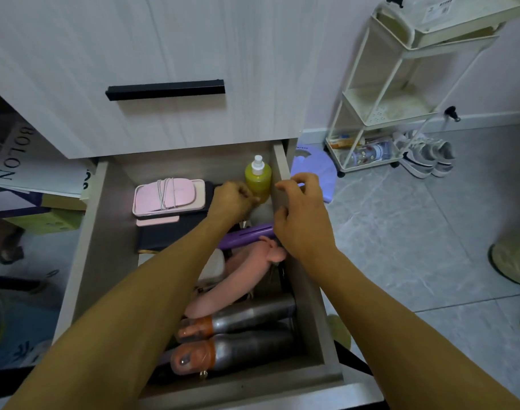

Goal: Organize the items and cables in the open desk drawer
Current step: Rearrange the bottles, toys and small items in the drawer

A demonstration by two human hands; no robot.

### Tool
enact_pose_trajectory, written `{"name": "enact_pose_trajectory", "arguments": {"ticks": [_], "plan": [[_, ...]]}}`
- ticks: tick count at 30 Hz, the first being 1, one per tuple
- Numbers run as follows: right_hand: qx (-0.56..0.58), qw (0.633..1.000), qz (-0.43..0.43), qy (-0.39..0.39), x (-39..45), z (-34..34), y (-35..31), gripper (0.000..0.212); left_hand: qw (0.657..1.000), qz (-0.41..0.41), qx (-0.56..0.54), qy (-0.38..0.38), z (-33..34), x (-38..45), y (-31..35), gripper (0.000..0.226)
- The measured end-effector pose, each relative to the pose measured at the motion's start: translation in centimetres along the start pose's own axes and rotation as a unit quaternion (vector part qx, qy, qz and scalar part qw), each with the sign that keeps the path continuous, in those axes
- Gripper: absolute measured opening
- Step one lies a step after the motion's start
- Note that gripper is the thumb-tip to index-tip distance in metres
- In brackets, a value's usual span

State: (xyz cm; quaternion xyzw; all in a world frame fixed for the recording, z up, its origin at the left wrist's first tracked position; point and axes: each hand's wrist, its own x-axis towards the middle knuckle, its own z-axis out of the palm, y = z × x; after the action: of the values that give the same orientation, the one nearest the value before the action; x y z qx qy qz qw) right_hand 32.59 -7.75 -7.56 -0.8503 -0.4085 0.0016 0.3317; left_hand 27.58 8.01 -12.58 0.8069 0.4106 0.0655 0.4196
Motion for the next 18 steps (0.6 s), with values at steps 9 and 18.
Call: {"name": "enact_pose_trajectory", "arguments": {"ticks": [9, 18], "plan": [[-0.141, 0.988, -0.063, -0.011, -0.9, -0.3, -0.9, 0.019, 0.909, 0.183, 0.331, -0.178, -2.3, -2.5, -1.4, 0.054], [-0.177, 0.979, -0.082, -0.055, -1.3, -0.7, -1.2, 0.018, 0.785, 0.223, 0.507, -0.277, -2.2, -1.8, -0.4, 0.037]]}}
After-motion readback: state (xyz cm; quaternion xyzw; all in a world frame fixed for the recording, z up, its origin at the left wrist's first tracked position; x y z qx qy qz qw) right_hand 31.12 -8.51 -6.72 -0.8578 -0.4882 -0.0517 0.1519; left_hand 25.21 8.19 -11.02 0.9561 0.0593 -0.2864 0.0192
